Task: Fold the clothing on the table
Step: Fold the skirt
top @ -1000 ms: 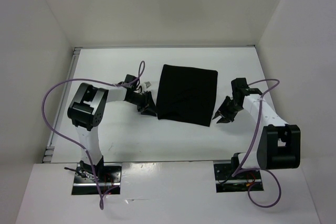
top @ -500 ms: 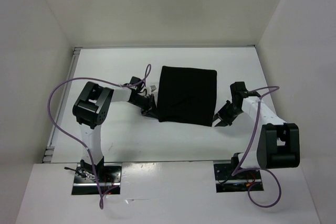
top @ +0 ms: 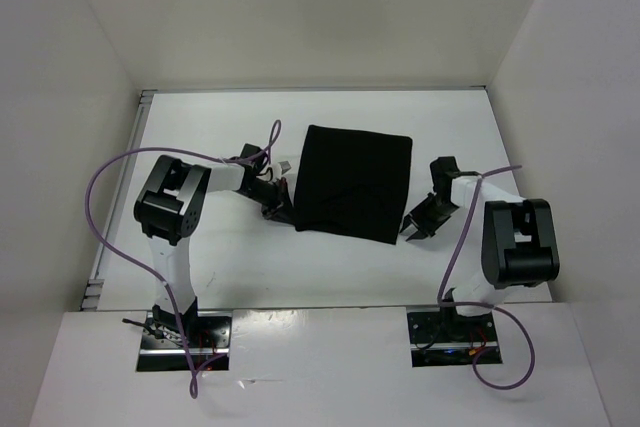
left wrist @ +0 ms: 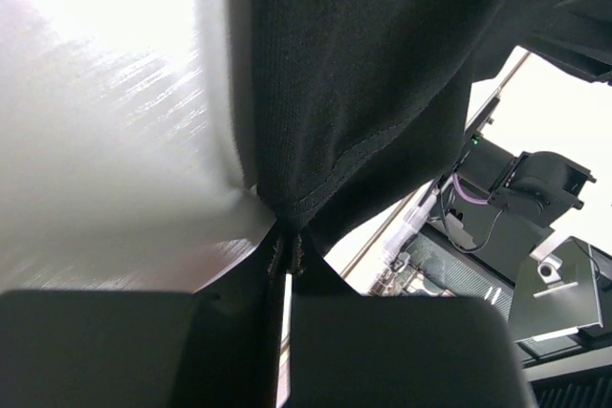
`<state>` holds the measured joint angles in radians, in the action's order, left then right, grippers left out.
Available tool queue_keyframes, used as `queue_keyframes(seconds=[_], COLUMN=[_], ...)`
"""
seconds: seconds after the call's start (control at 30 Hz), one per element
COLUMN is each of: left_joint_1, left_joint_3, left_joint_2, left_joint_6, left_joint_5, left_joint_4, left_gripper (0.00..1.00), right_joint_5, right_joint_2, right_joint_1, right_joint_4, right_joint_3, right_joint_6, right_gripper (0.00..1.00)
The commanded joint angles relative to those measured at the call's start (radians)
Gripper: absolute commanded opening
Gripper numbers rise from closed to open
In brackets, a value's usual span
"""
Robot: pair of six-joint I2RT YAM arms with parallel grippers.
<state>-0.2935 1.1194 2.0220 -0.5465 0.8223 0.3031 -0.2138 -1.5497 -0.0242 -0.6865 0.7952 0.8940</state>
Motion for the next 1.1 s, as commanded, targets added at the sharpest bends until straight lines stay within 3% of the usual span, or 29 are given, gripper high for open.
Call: queue_keyframes(seconds=[0.0,0.17,0.53,1.07], left_joint_1=[0.008,0.017,0.017,0.017], left_joint_3=[0.016,0.016,0.016,-0.021], left_joint_2=[-0.016,-0.006,-0.006,-0.025], left_joint_6=[0.049,0.059,0.068,0.077], left_joint_5=[-0.018,-0.009,-0.009,0.0], left_joint_4=[0.033,0.033,0.042,0.042], left_gripper=[0.0,0.0,0.0,0.0], right_joint_5=[0.002,0.002,0.057,0.03], right_joint_2=[-0.032,-0.004,0.197,-0.01], right_joint_1=[-0.04,-0.085,-0.106,-0.198], right_joint_4=[0.068,0.044,-0.133,-0.021], right_joint_3=[0.042,0.07,0.11,0.022], right_joint_6=[0.02,0.008,0.017,0.026], right_gripper=[0.35,0.43,0.43,0.43])
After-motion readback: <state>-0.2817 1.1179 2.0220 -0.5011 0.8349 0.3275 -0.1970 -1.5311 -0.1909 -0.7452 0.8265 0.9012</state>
